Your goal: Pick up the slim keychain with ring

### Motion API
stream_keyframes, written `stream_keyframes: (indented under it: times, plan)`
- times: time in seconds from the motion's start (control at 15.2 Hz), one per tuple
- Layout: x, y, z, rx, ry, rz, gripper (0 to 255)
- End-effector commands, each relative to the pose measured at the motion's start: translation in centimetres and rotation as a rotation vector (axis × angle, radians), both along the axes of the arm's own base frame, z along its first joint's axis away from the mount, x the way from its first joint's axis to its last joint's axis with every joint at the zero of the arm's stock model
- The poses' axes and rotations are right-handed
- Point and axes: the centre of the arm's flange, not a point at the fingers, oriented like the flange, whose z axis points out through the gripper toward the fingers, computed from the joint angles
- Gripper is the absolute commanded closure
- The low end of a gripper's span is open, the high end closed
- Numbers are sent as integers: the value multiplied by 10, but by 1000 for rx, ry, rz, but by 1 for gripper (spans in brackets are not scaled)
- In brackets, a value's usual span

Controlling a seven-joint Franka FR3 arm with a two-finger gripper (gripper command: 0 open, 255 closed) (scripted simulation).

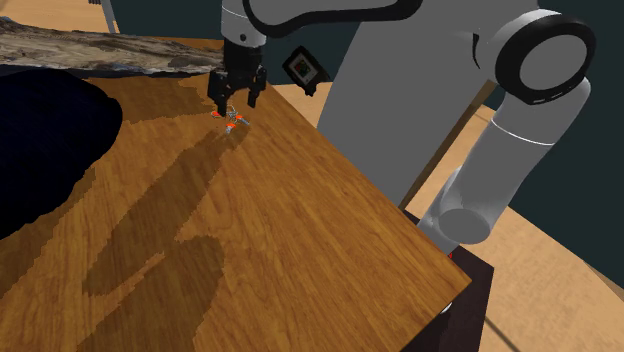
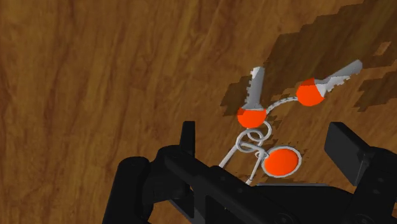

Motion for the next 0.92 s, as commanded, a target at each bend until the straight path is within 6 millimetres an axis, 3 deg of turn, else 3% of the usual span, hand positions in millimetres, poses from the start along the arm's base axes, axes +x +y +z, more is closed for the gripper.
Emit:
stream_keyframes:
  times: [0.0,0.13,0.2,0.86]
  plan:
    - [0,1,-11,0,0,0,0]
    - [0,0,-14,0,0,0,0]
    - [0,1,-14,0,0,0,255]
    - [0,0,-8,0,0,0,255]
